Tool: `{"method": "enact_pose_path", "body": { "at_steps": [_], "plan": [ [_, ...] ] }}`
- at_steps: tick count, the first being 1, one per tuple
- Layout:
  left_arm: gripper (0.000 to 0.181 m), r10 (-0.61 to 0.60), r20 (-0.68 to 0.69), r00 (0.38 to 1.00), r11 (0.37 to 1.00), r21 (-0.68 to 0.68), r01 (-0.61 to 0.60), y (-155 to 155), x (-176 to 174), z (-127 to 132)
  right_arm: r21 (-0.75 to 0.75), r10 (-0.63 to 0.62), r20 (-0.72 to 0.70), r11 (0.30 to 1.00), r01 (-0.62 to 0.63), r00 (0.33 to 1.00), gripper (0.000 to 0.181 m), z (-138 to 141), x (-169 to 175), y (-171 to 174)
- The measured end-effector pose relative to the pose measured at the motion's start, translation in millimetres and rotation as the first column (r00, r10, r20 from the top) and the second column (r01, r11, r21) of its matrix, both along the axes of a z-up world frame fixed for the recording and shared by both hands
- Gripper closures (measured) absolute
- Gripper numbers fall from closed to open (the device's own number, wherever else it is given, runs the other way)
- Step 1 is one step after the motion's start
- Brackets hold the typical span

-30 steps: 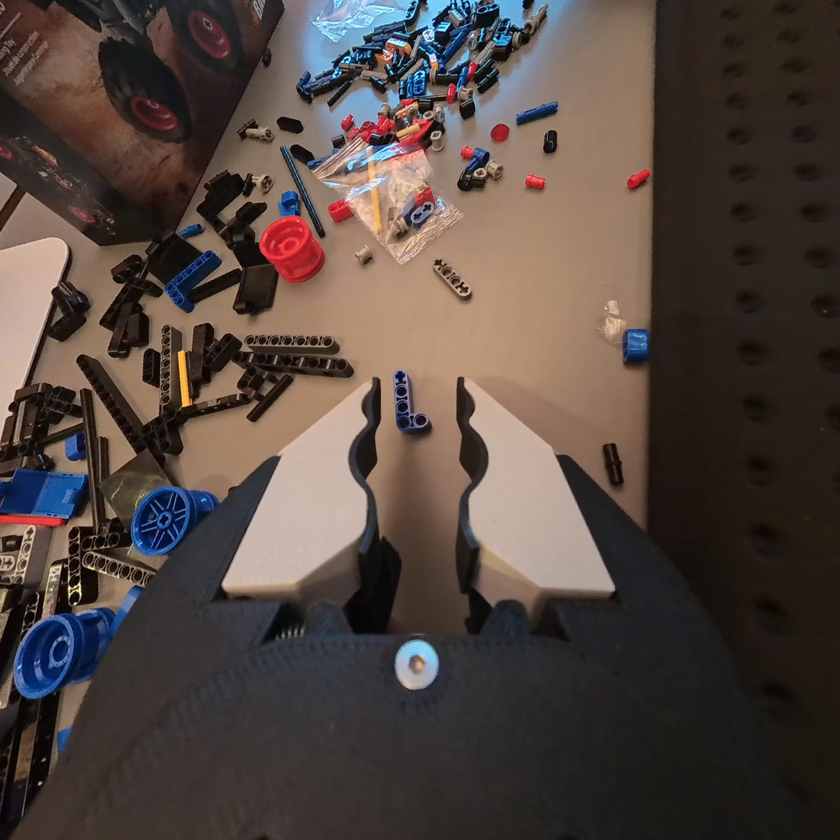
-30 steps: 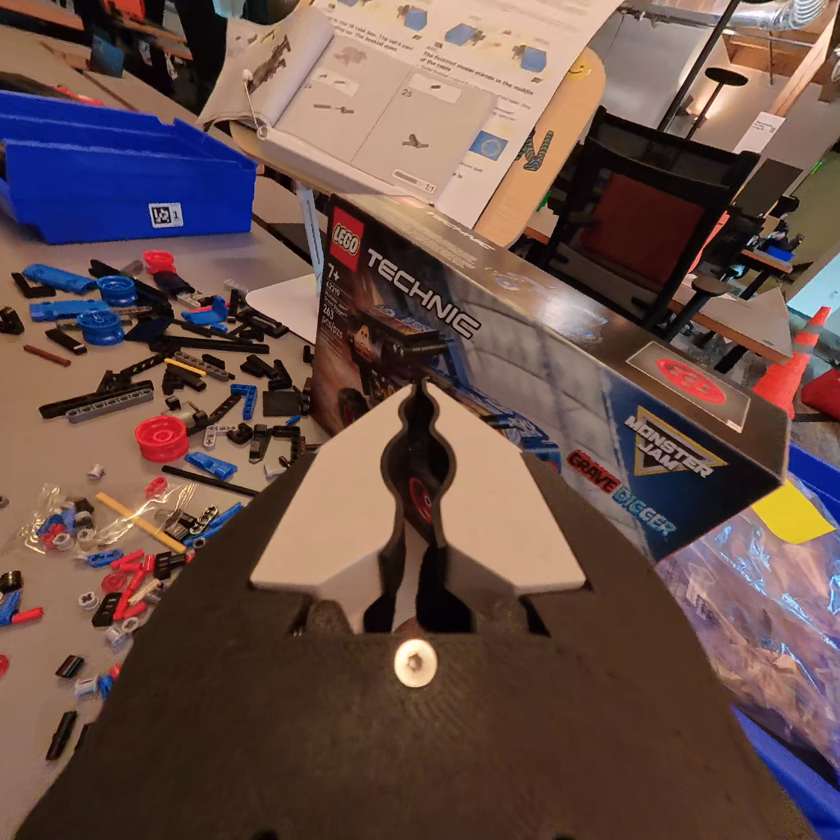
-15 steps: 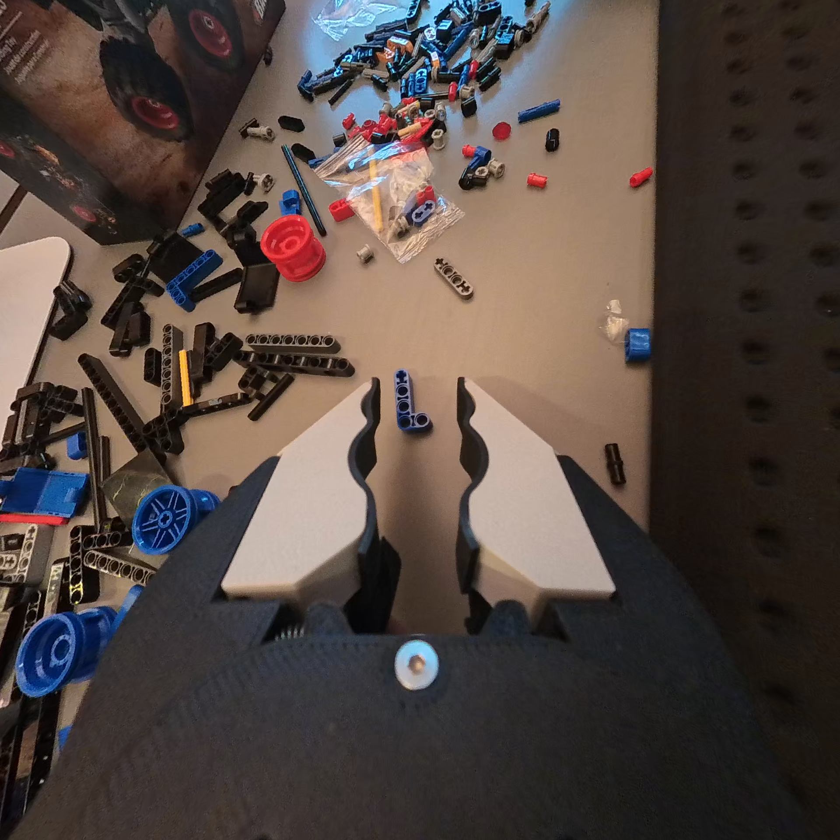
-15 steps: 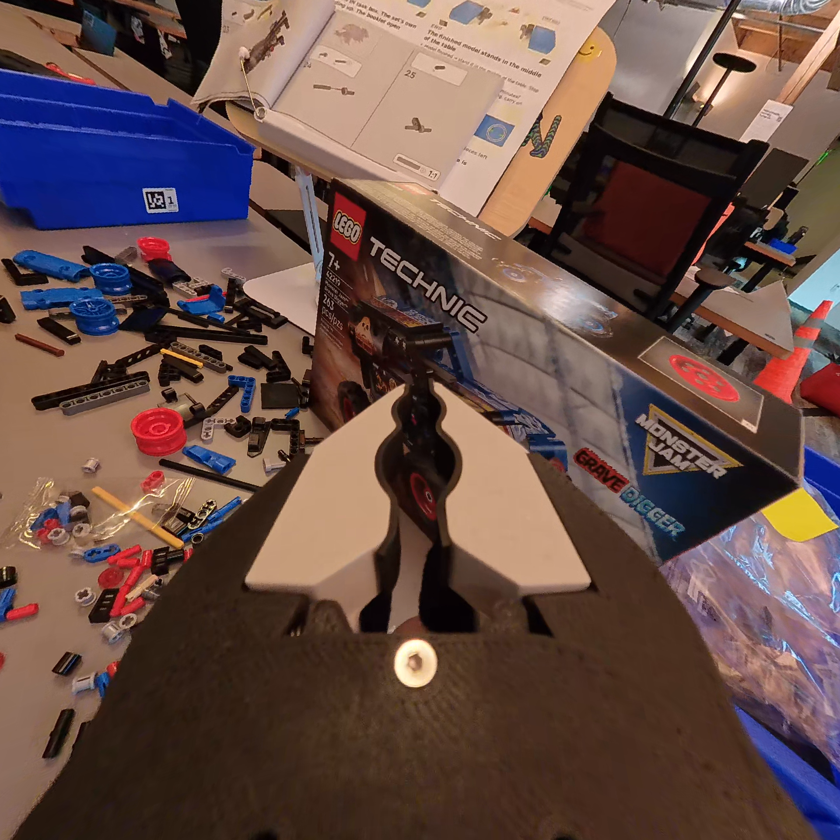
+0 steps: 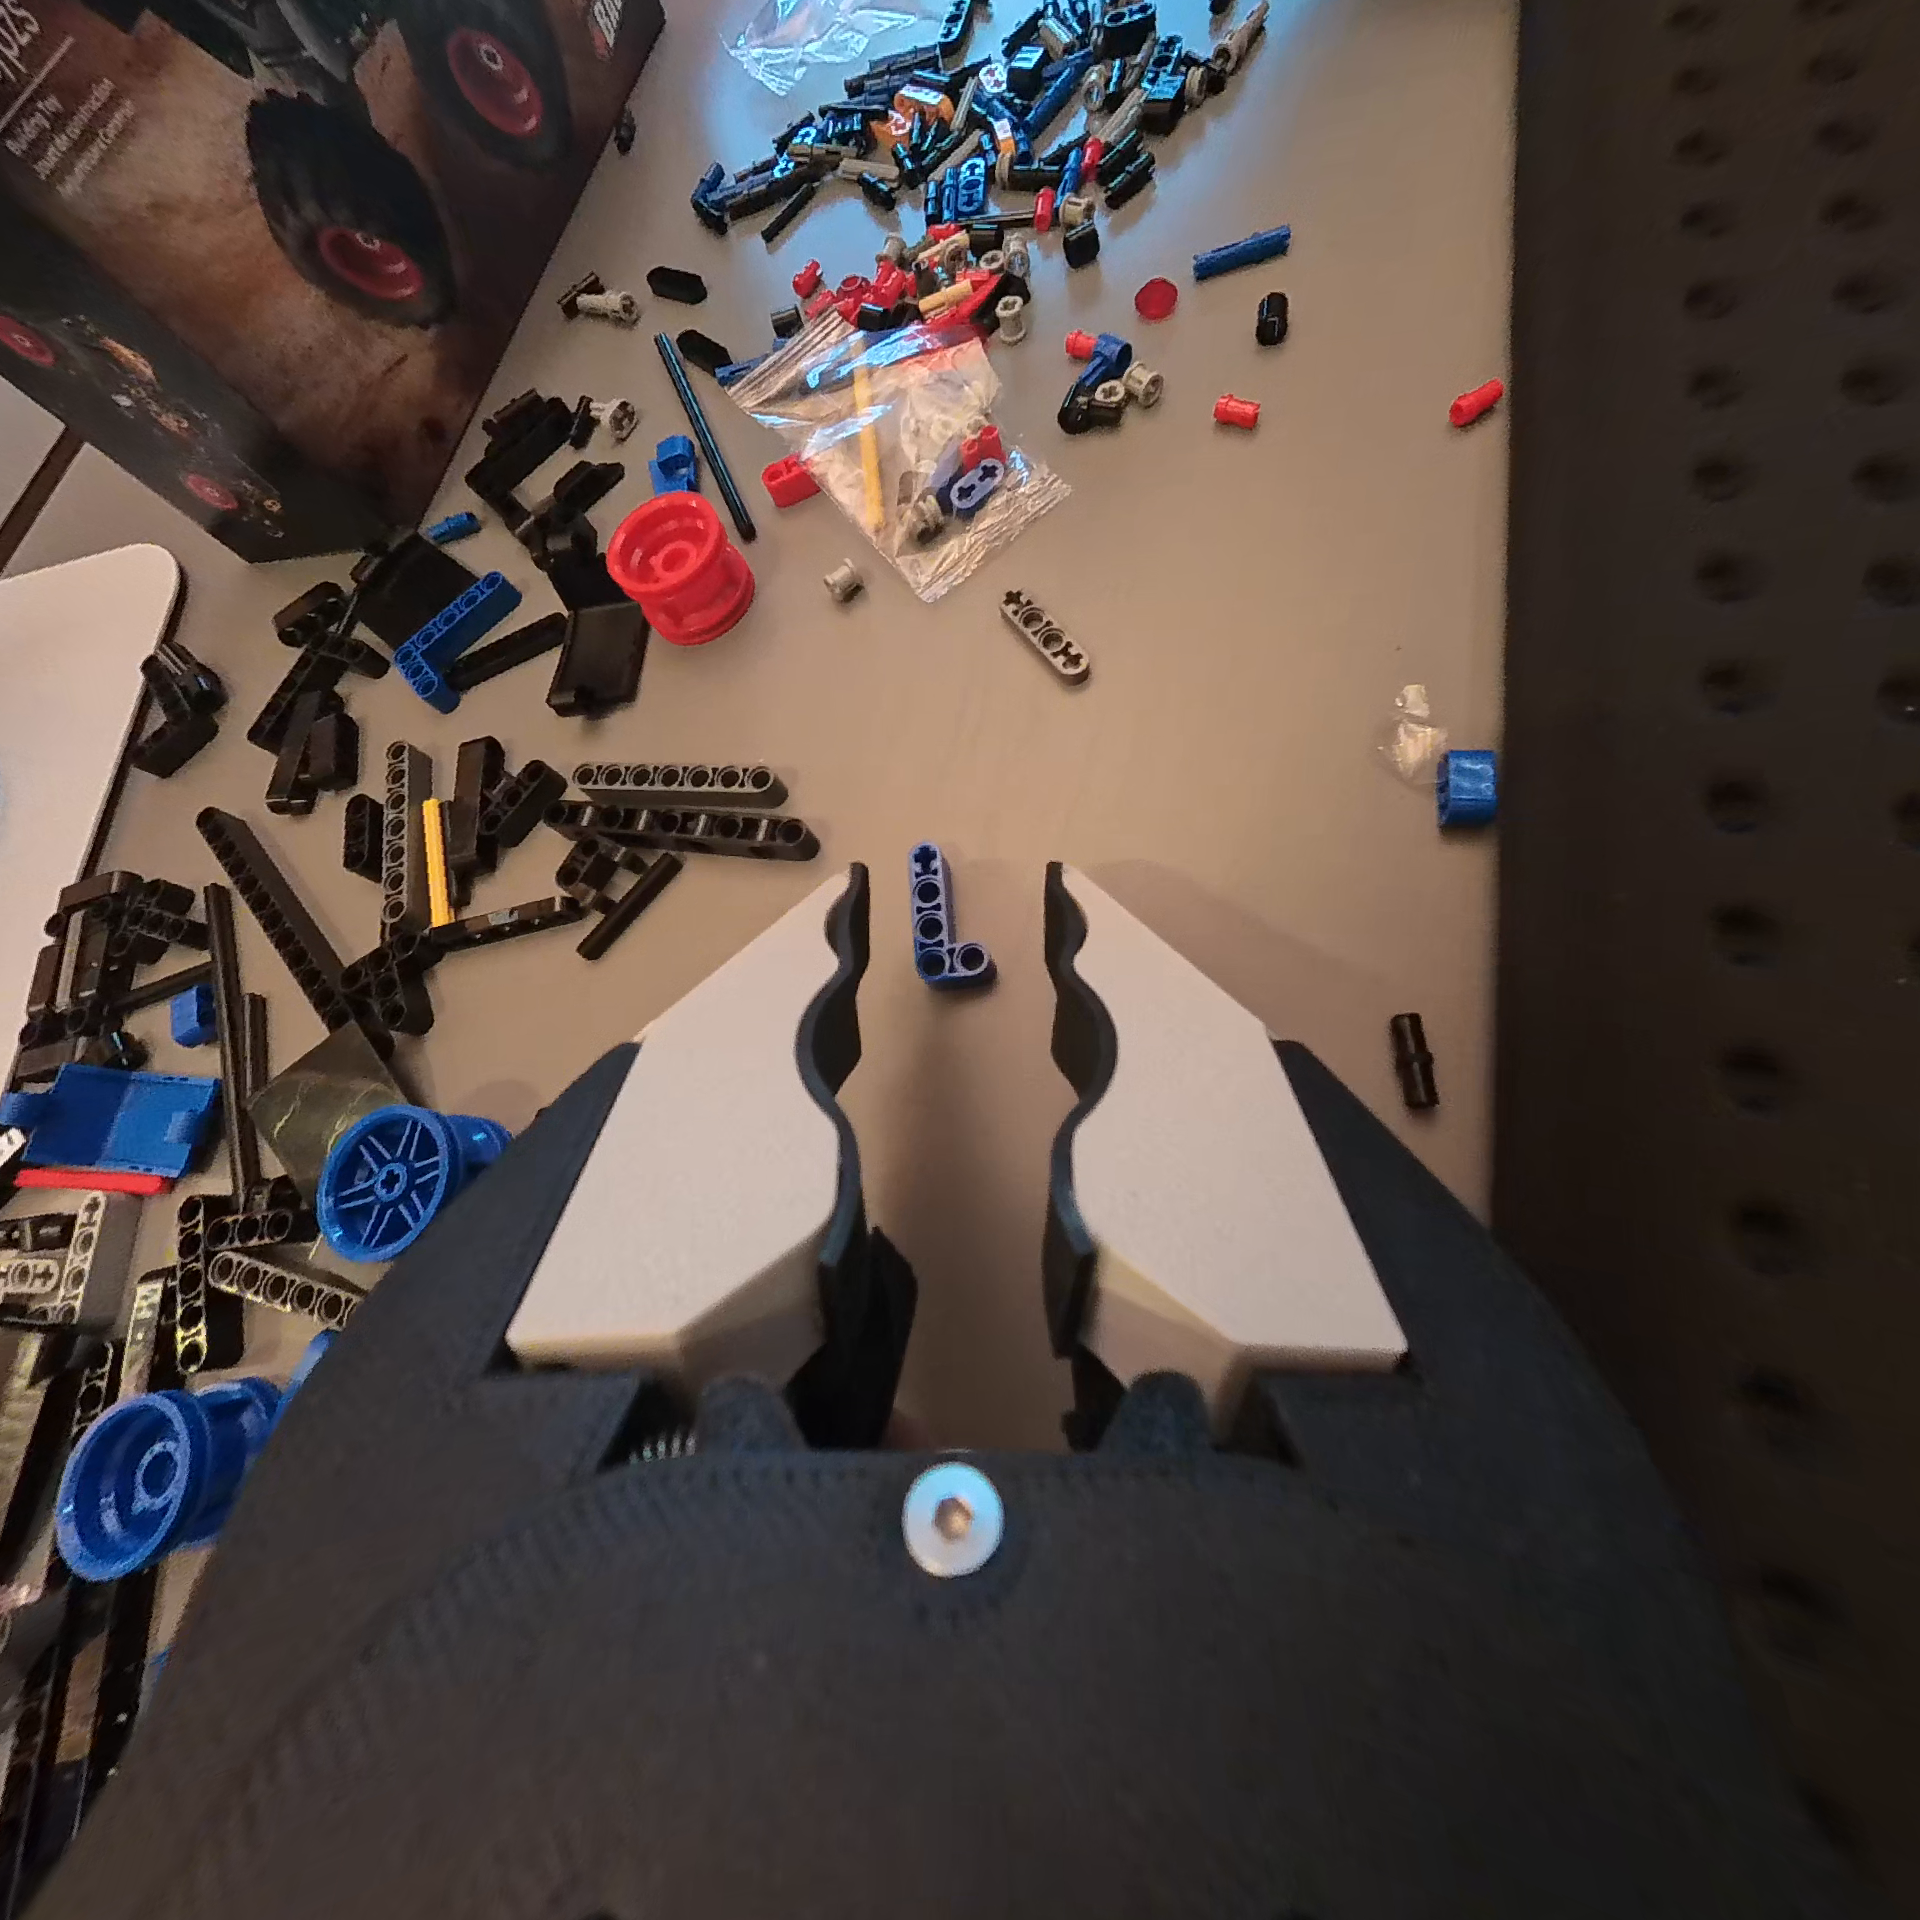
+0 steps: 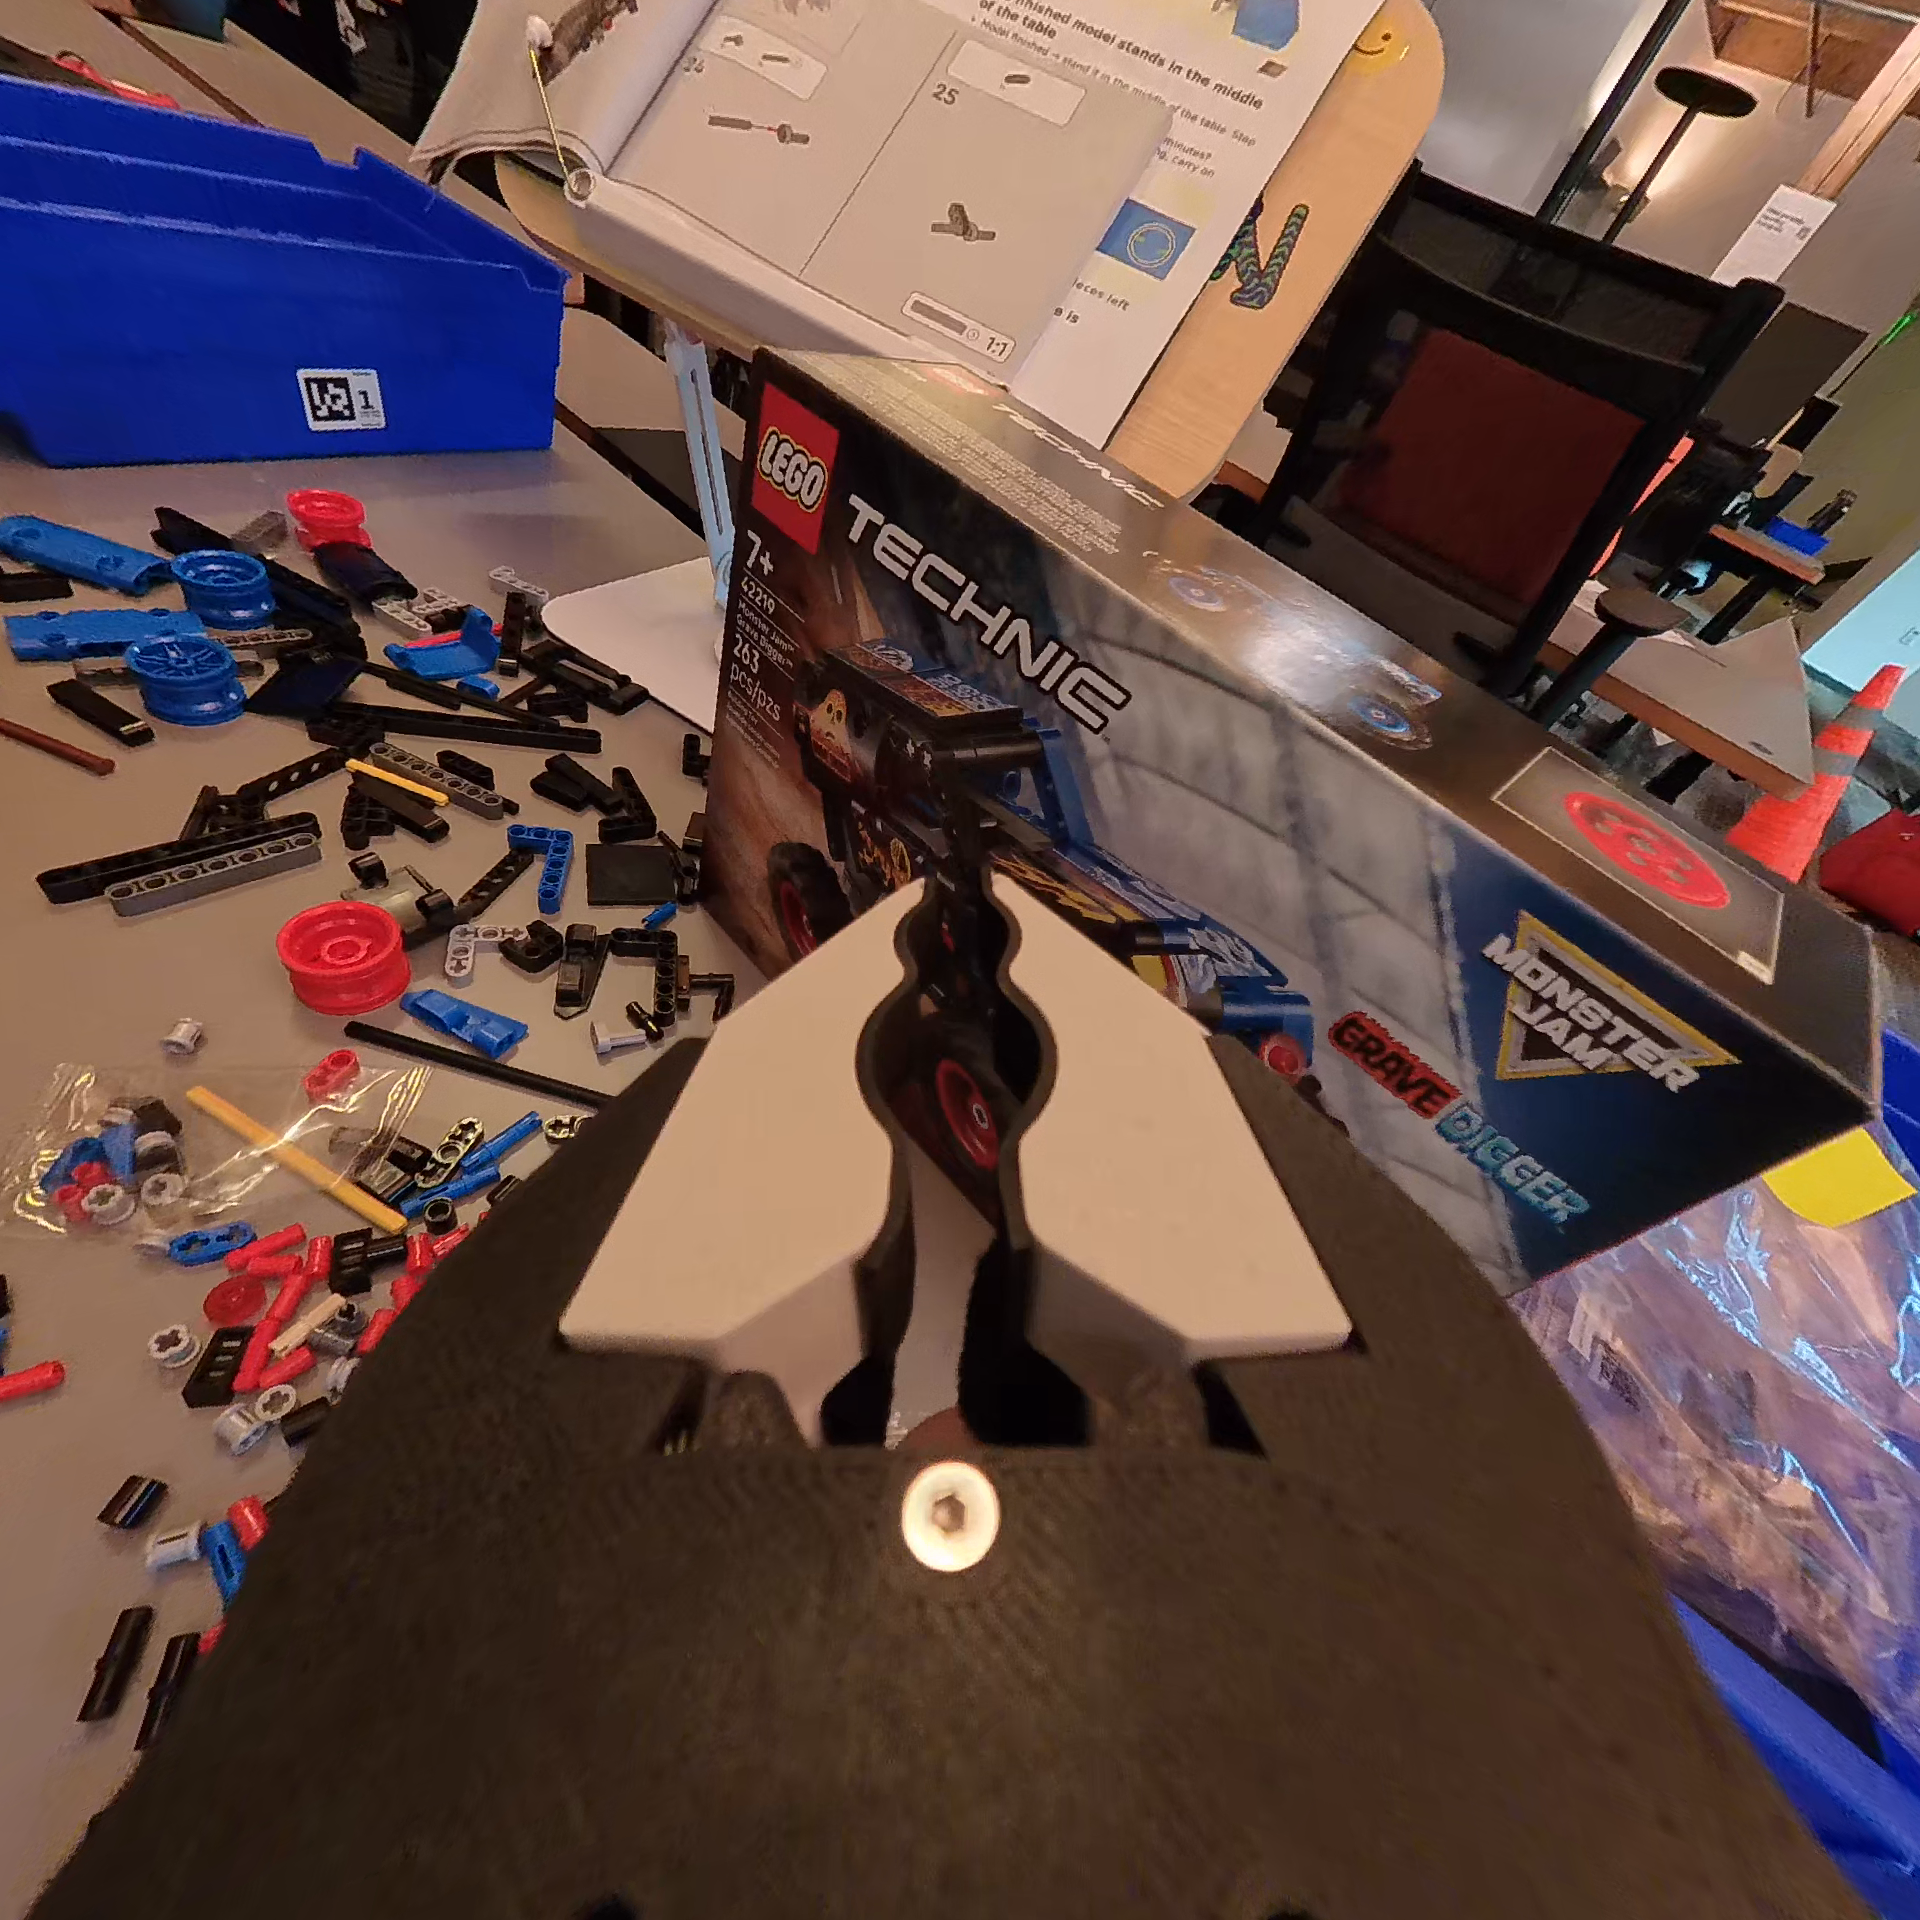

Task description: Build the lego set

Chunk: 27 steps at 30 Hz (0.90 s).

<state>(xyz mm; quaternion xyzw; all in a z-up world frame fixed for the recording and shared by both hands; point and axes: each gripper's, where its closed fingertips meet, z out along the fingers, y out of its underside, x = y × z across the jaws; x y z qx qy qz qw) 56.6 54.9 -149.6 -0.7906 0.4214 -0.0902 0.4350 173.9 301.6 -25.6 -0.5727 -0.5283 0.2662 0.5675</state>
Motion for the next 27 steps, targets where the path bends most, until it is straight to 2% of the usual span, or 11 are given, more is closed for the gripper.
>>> {"method": "enact_pose_path", "body": {
  "at_steps": [4, 6, 10, 12, 14, 20, 25, 27],
  "plan": [
    [0.149, 0.033, -0.049, 0.998, 0.999, 0.03, -0.031, 4, -10, 3, 0.004, -0.003, 0.007, 1.0, 0.003, 1.0, 0.176, -2, -3, 0],
    [0.148, 0.135, -0.092, 0.987, 0.989, 0.065, -0.129, 12, -30, 11, 0.004, -0.003, 0.007, 1.0, 0.003, 1.0, 0.176, -1, -2, -1],
    [0.148, 0.387, -0.136, 0.912, 0.919, 0.131, -0.371, 32, -88, 32, -0.004, -0.001, 0.017, 1.0, 0.001, 1.0, 0.176, -5, -4, 0],
    [0.144, 0.431, -0.195, 0.881, 0.902, 0.064, -0.427, 32, -107, 23, -0.001, 0.0, 0.031, 1.0, 0.0, 1.0, 0.176, -7, -3, 1],
    [0.145, 0.475, -0.271, 0.837, 0.878, 0.09, -0.47, 36, -129, 24, 0.004, -0.001, 0.047, 1.0, 0.001, 0.999, 0.176, -10, -4, 1],
    [0.15, 0.45, -0.475, 0.757, 0.867, 0.03, -0.497, 32, -179, 29, 0.003, -0.002, 0.058, 1.0, 0.002, 0.998, 0.176, -13, -5, 1],
    [0.154, 0.395, -0.469, 0.79, 0.883, -0.044, -0.467, 39, -196, 28, 0.004, 0.001, 0.069, 1.0, -0.001, 0.998, 0.176, -15, -7, 0],
    [0.155, 0.381, -0.503, 0.776, 0.876, -0.072, -0.477, 40, -205, 23, 0.004, -0.001, 0.072, 1.0, 0.001, 0.997, 0.175, -16, -6, 1]
  ]
}}
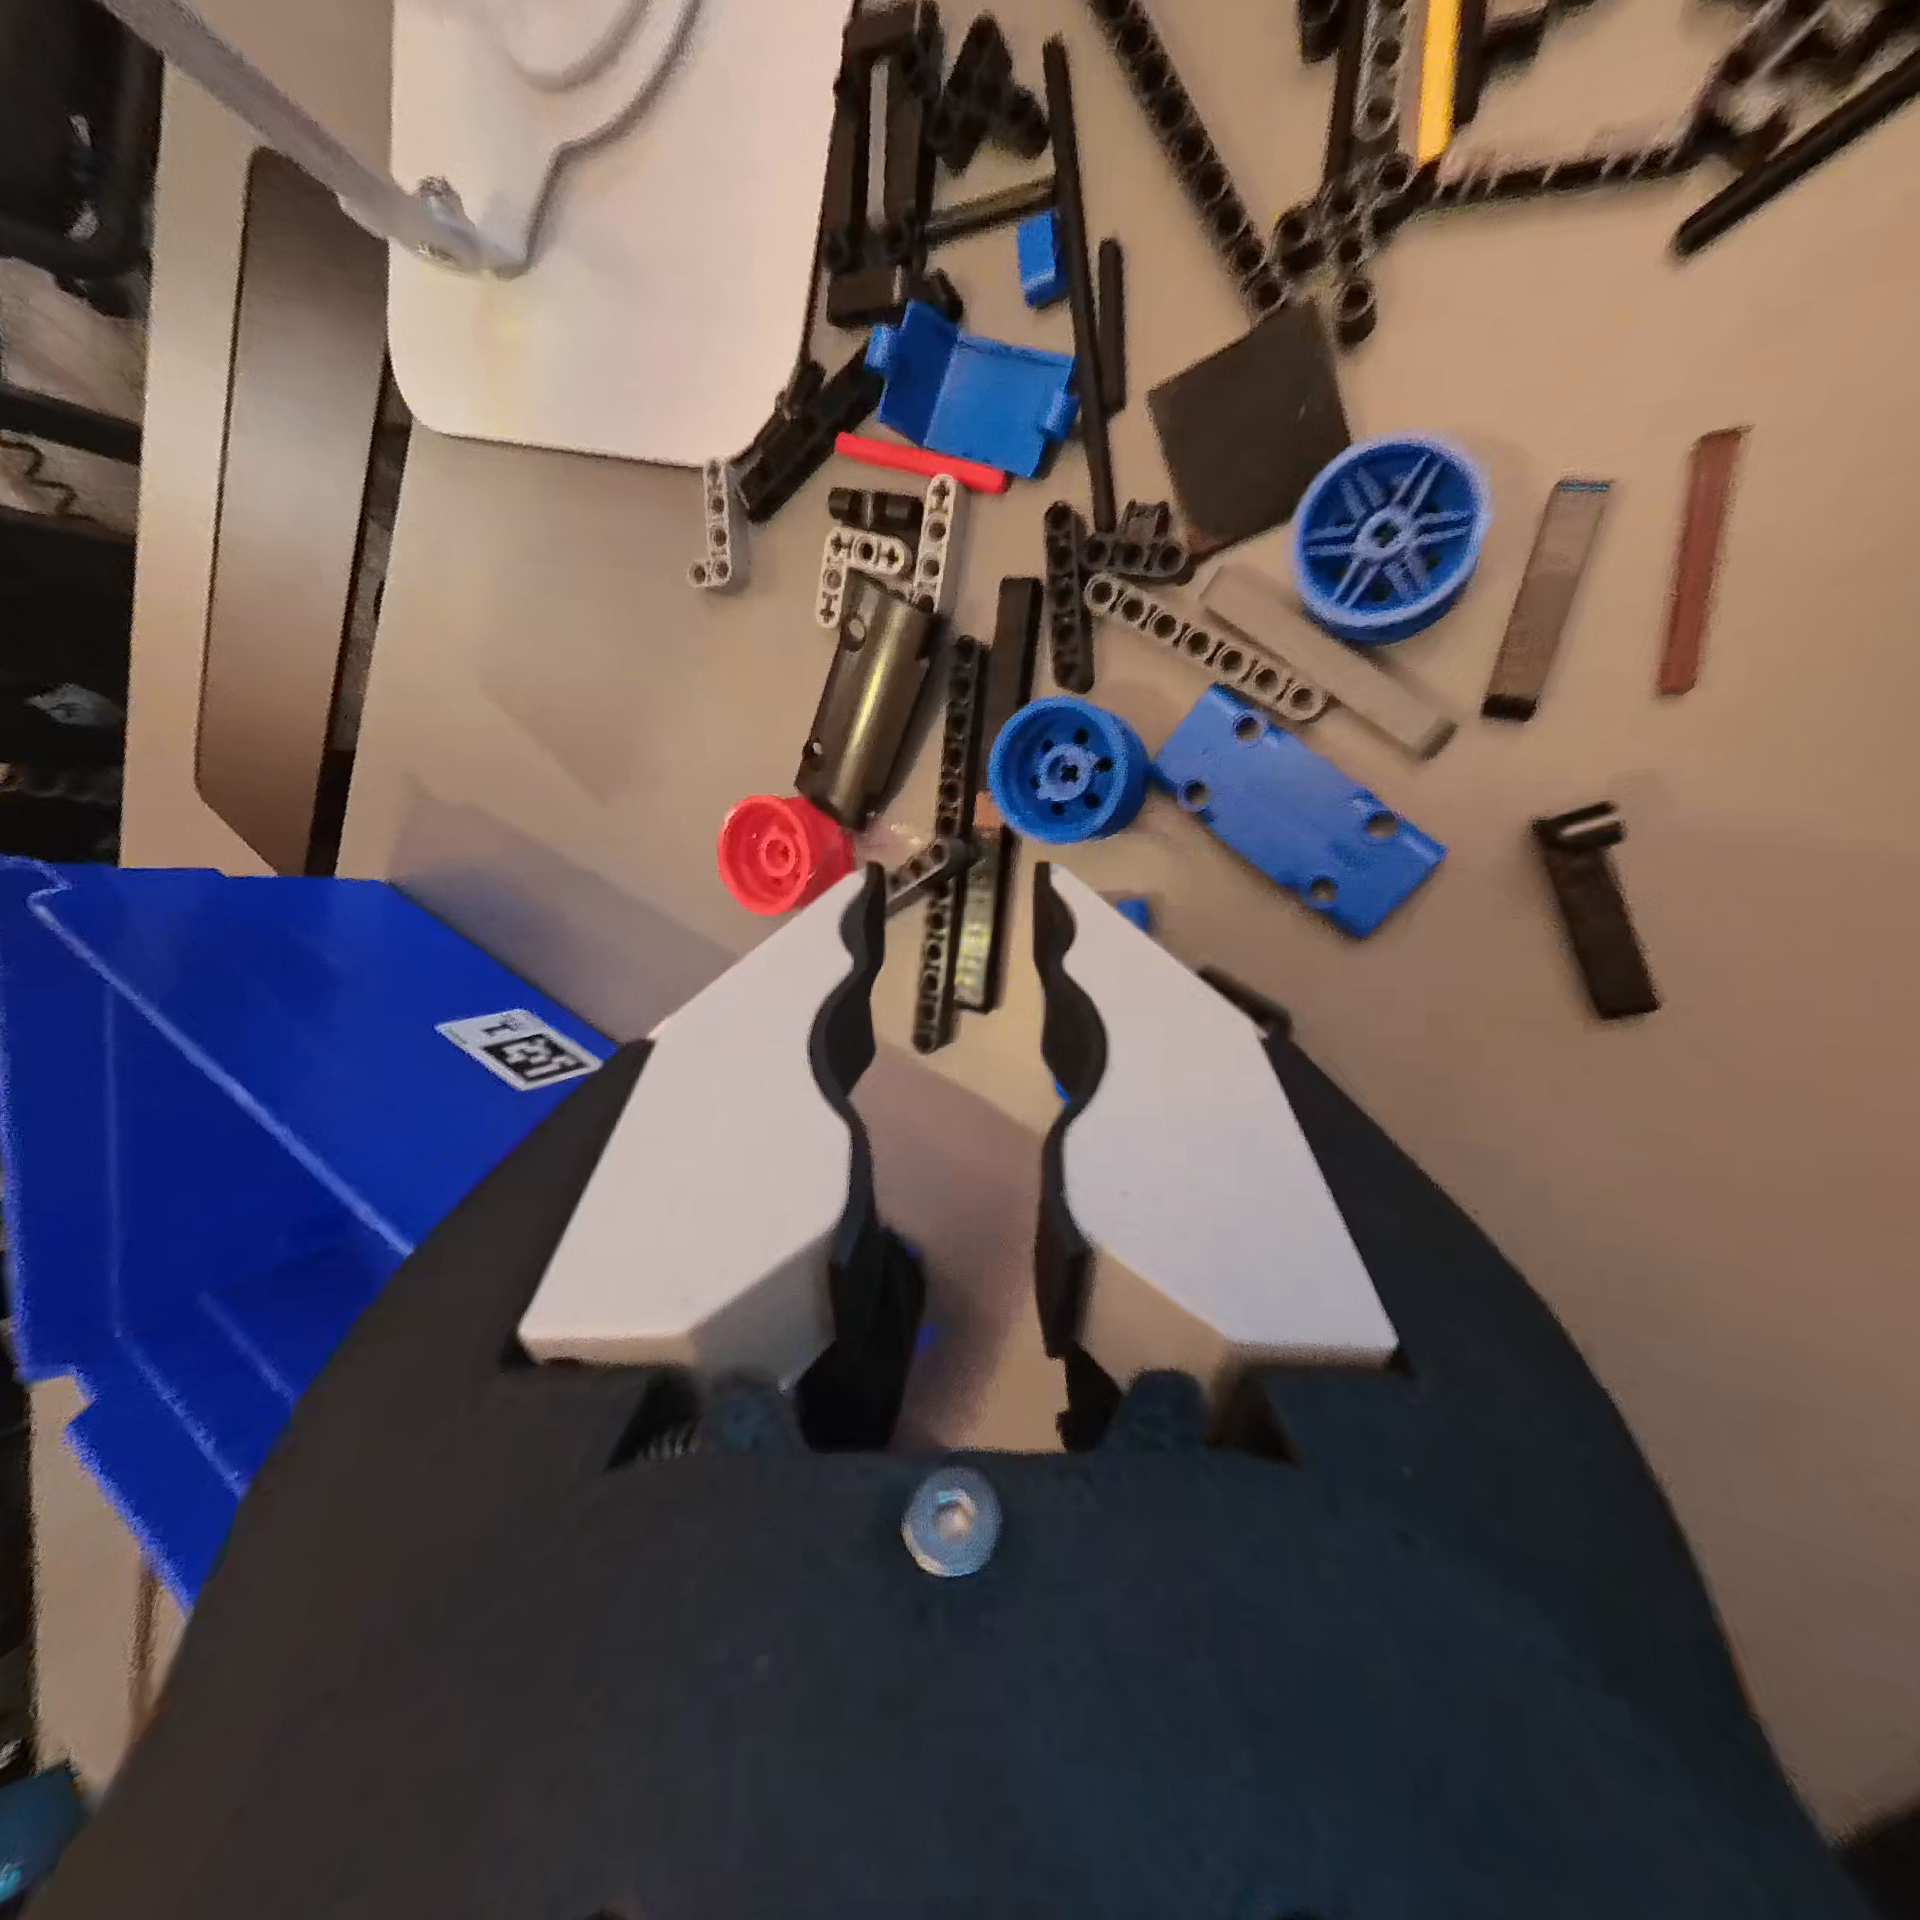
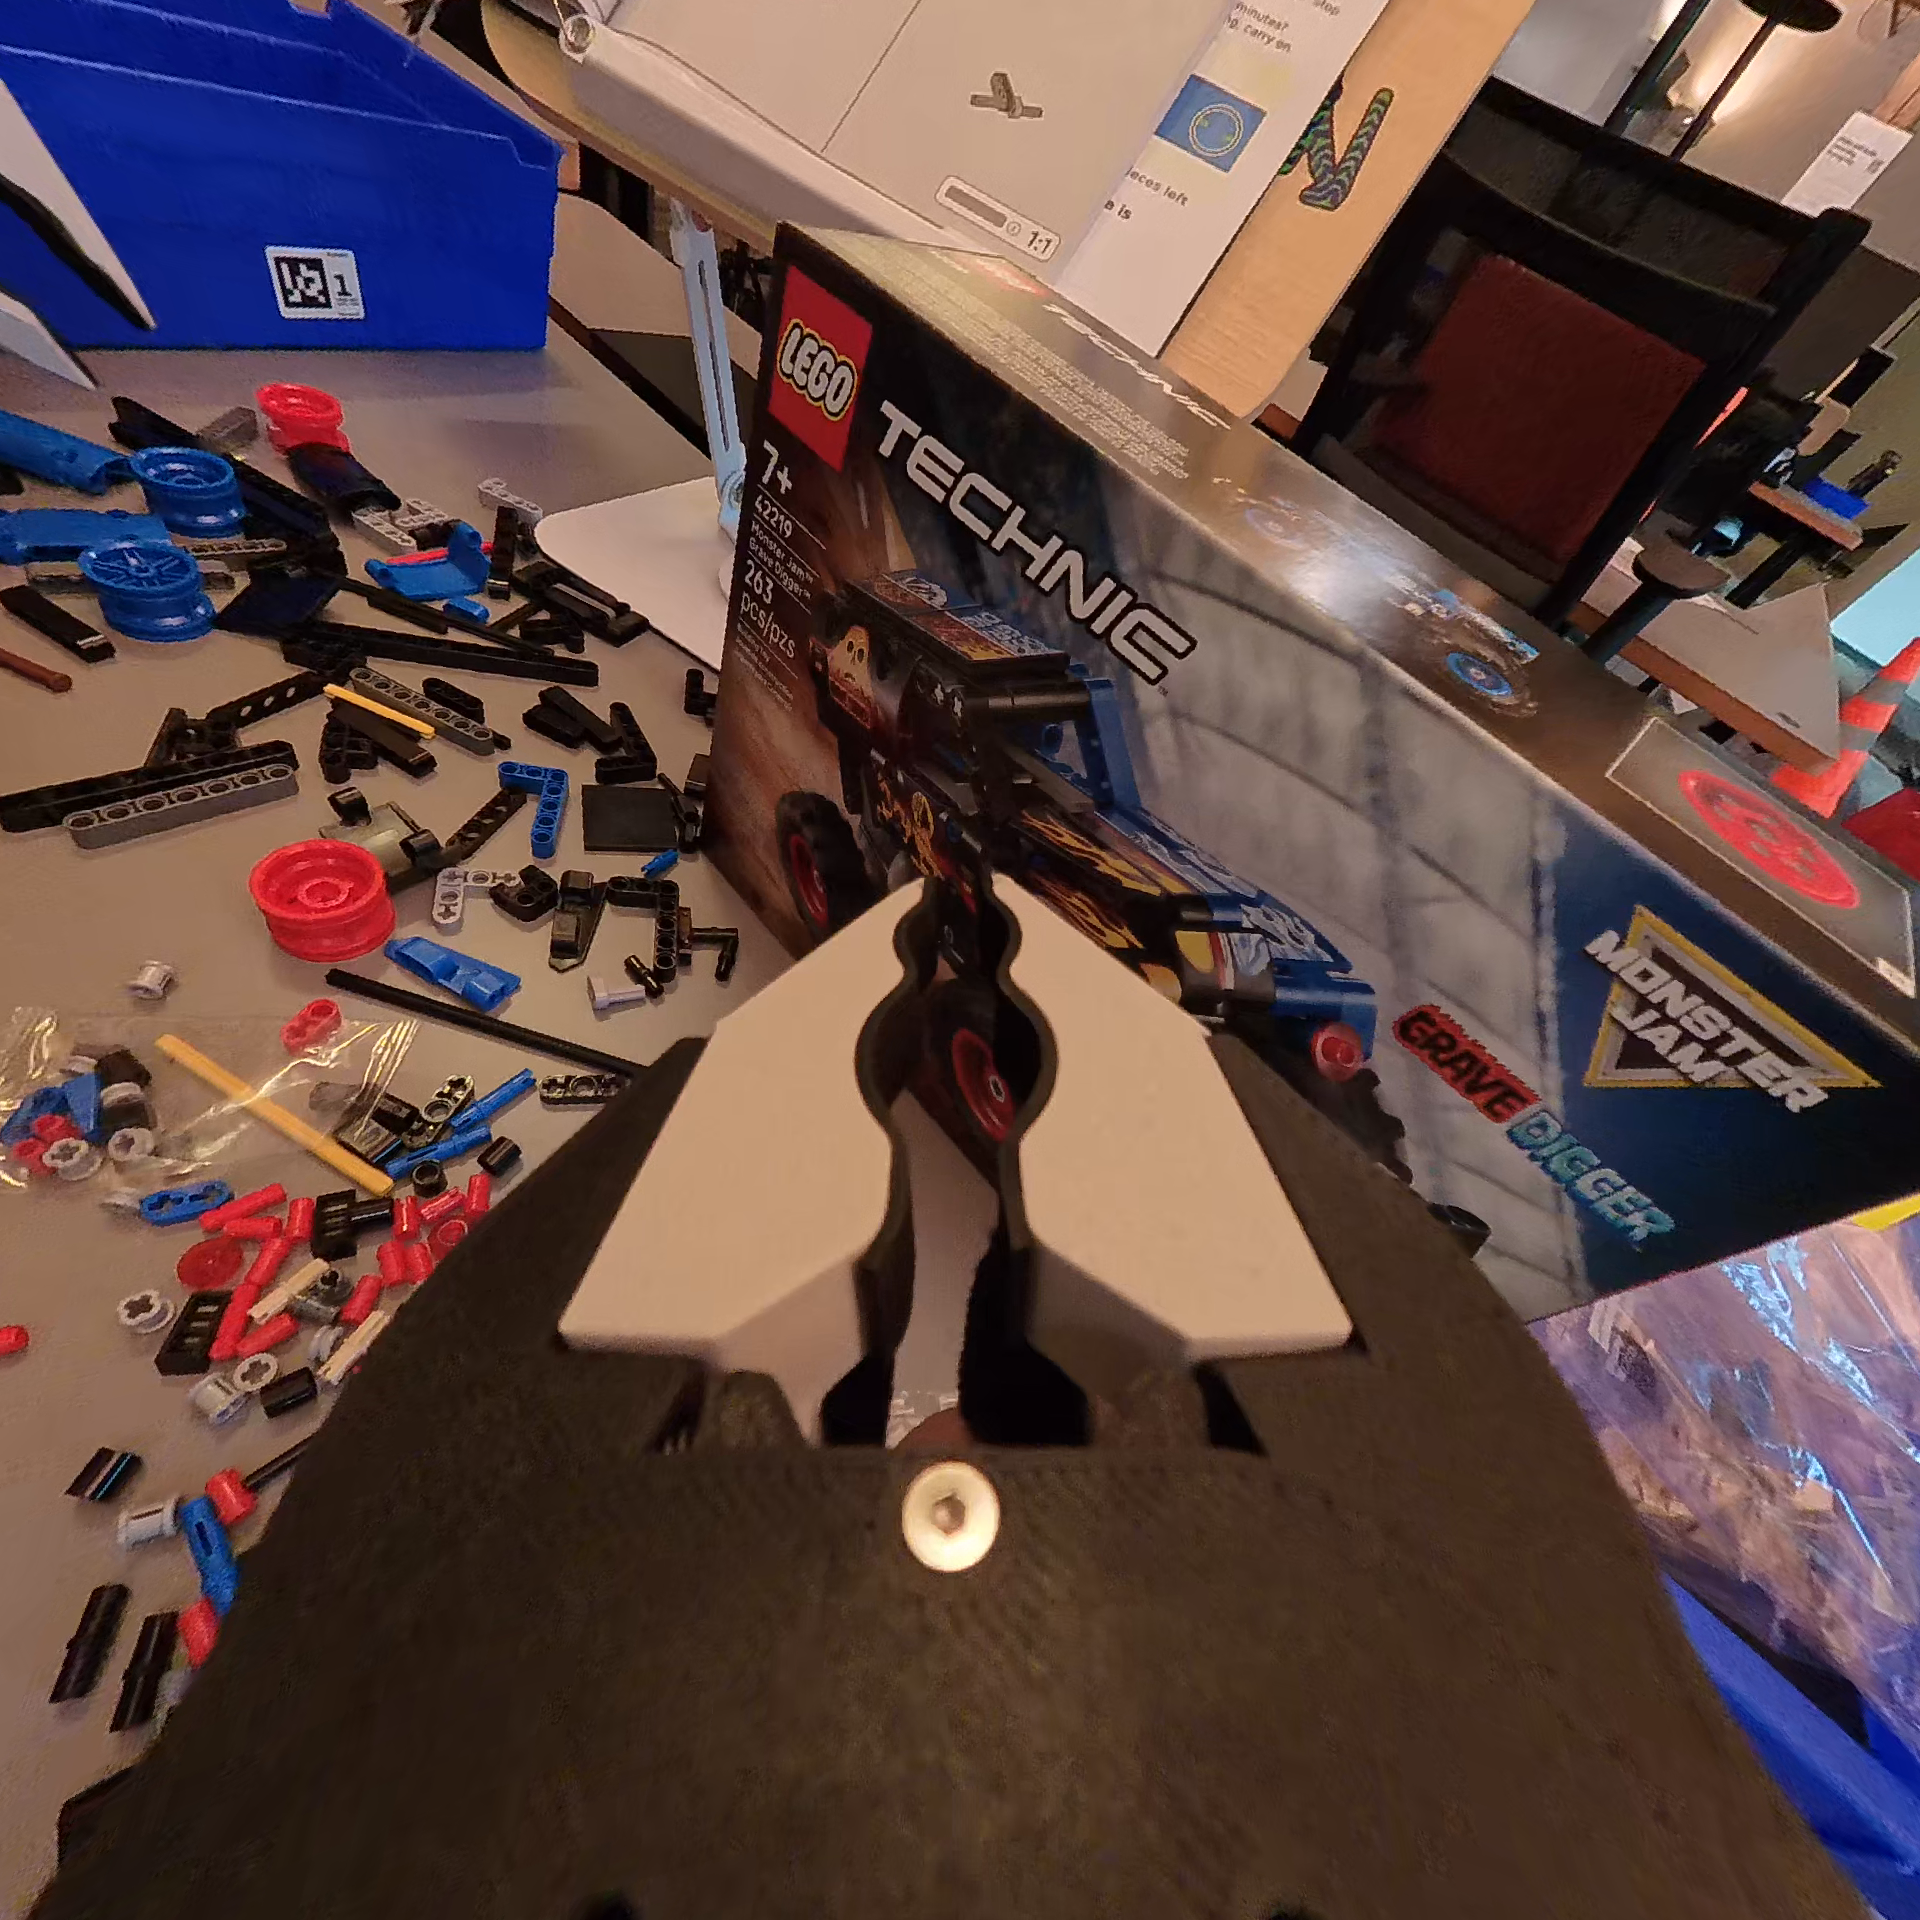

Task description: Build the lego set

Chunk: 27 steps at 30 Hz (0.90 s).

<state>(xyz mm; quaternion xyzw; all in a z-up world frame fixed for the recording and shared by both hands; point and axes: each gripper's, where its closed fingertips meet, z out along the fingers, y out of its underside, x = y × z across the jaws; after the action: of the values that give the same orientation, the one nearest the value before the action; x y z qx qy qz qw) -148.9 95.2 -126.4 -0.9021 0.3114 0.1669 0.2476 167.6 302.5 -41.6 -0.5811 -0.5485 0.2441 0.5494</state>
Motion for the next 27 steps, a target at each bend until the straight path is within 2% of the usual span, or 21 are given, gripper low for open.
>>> {"method": "enact_pose_path", "body": {
  "at_steps": [5, 7, 10, 16, 20, 22, 27],
  "plan": [
    [0.157, 0.049, -0.092, 0.995, 0.993, -0.104, -0.058, -7, -32, -12, -0.003, -0.001, 0.002, 1.0, 0.001, 1.0, 0.175, -1, 0, 0],
    [0.155, 0.058, -0.077, 0.995, 0.991, -0.118, -0.067, -7, -36, -14, -0.004, 0.001, 0.006, 1.0, -0.001, 1.0, 0.175, -2, -1, 0],
    [0.155, 0.016, -0.033, 0.999, 0.989, -0.149, -0.021, -9, -26, -20, -0.006, 0.003, 0.014, 1.0, -0.003, 1.0, 0.175, -5, -1, 0],
    [0.157, -0.022, -0.043, 0.999, 0.974, -0.224, 0.012, -9, -16, -36, -0.009, 0.003, 0.02, 1.0, -0.003, 1.0, 0.175, -7, -1, -1],
    [0.164, -0.048, -0.02, 0.999, 0.969, -0.242, 0.042, -10, -8, -42, -0.007, 0.003, 0.021, 1.0, -0.002, 1.0, 0.175, -6, -1, 0],
    [0.169, -0.047, -0.012, 0.999, 0.972, -0.231, 0.043, -10, -8, -39, -0.006, 0.002, 0.02, 1.0, -0.002, 1.0, 0.175, -5, -1, 0],
    [0.161, -0.077, 0.108, 0.991, 0.984, -0.153, 0.093, -11, 9, -21, -0.002, 0.004, 0.019, 1.0, -0.004, 1.0, 0.175, -4, -2, -2]
  ]
}}
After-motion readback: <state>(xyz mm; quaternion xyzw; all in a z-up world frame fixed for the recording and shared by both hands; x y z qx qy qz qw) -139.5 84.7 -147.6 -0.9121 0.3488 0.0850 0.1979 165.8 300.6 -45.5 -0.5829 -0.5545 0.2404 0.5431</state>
